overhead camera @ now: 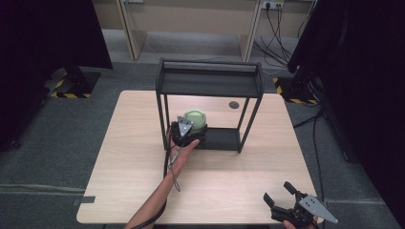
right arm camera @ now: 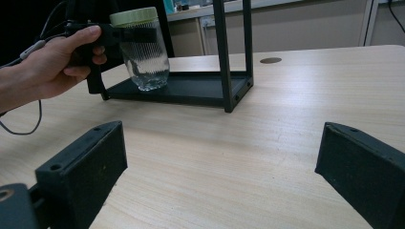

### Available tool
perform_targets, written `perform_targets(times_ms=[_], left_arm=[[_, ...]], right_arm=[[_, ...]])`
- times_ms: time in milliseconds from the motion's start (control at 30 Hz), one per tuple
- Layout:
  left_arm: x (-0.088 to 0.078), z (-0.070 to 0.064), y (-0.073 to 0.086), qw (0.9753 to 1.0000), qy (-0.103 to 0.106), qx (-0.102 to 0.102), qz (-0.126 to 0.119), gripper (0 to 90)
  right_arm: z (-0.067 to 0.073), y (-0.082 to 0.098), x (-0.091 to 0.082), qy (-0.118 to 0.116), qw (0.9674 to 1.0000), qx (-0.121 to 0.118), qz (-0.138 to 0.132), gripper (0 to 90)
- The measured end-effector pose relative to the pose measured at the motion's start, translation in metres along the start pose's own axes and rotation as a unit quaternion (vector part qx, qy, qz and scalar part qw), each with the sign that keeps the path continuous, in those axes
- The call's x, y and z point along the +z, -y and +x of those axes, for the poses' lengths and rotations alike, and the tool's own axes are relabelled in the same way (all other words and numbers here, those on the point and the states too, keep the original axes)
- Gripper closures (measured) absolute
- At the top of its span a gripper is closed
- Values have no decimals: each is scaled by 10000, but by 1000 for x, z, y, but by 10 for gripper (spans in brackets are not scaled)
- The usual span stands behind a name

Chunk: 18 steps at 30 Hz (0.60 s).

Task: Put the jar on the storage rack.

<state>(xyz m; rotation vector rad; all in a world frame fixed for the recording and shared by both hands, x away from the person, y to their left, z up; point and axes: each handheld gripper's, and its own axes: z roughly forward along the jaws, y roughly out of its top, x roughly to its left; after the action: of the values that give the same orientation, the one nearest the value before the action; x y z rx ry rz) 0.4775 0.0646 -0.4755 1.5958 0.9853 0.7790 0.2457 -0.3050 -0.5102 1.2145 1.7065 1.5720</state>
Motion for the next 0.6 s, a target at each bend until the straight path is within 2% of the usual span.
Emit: perform_targets(times_ms=[233,300,600], left_arm=[[-5,0,6,9998,-6,-15,195,33],[-8,-1,9,9997,-51,-100,225,26],[-21,-6,12,9995,-161,-167,192,0]], right_arm=[[1,0,0,-3,10000,-10,11,33],[1,0,0,-4,10000,-12,13,33],[1,0,0,-6,10000,-25,13,33]])
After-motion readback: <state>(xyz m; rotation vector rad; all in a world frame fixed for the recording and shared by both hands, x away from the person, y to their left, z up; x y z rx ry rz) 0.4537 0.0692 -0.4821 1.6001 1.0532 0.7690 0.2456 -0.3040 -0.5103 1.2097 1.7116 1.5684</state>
